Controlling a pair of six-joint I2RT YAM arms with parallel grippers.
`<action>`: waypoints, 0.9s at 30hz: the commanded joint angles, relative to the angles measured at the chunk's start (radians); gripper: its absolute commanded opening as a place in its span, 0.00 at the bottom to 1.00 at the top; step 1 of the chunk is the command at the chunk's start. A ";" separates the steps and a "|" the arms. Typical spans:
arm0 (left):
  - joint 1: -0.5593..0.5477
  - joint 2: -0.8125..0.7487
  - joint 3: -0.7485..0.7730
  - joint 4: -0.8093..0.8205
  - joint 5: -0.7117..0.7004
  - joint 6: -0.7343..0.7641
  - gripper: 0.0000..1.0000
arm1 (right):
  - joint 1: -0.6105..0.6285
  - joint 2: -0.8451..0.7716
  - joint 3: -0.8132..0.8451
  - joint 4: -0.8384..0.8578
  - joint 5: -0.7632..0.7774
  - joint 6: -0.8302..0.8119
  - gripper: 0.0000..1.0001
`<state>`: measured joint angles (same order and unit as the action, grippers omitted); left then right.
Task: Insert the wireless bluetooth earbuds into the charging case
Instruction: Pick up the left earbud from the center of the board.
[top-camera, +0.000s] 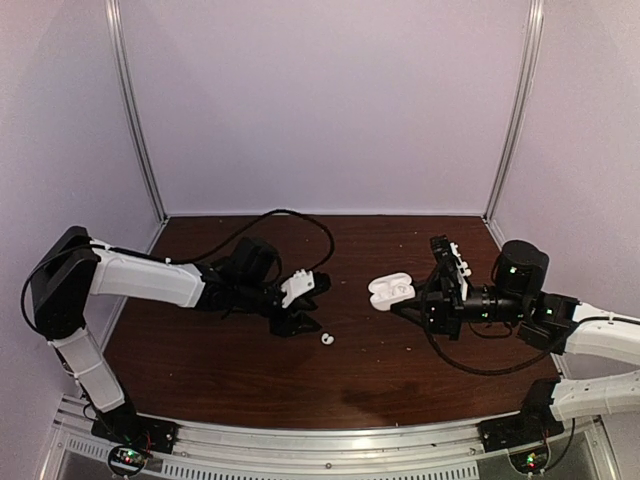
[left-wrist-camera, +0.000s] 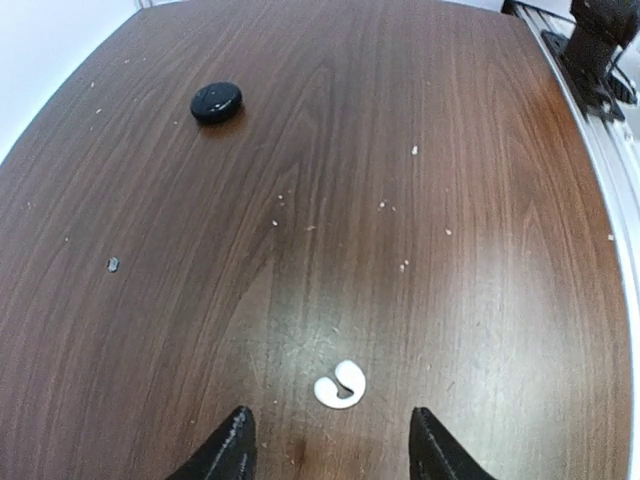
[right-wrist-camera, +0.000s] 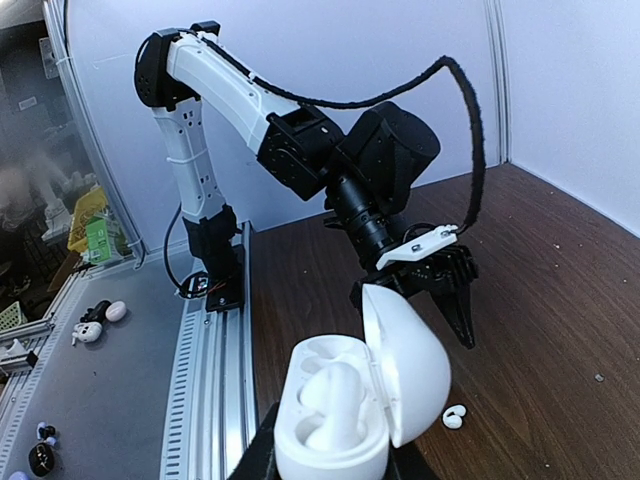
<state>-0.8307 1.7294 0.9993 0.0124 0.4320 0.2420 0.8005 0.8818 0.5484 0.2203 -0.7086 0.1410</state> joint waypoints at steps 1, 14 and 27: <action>-0.004 -0.024 -0.060 0.093 0.012 0.323 0.54 | -0.004 -0.013 -0.012 0.026 -0.017 0.002 0.00; -0.028 0.154 0.075 -0.071 0.025 0.515 0.41 | -0.005 -0.013 -0.016 0.027 -0.011 0.005 0.00; -0.039 0.246 0.136 -0.126 0.000 0.550 0.34 | -0.005 -0.006 -0.024 0.029 -0.008 0.004 0.00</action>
<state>-0.8696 1.9396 1.0962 -0.0868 0.4416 0.7658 0.8005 0.8810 0.5354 0.2211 -0.7113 0.1417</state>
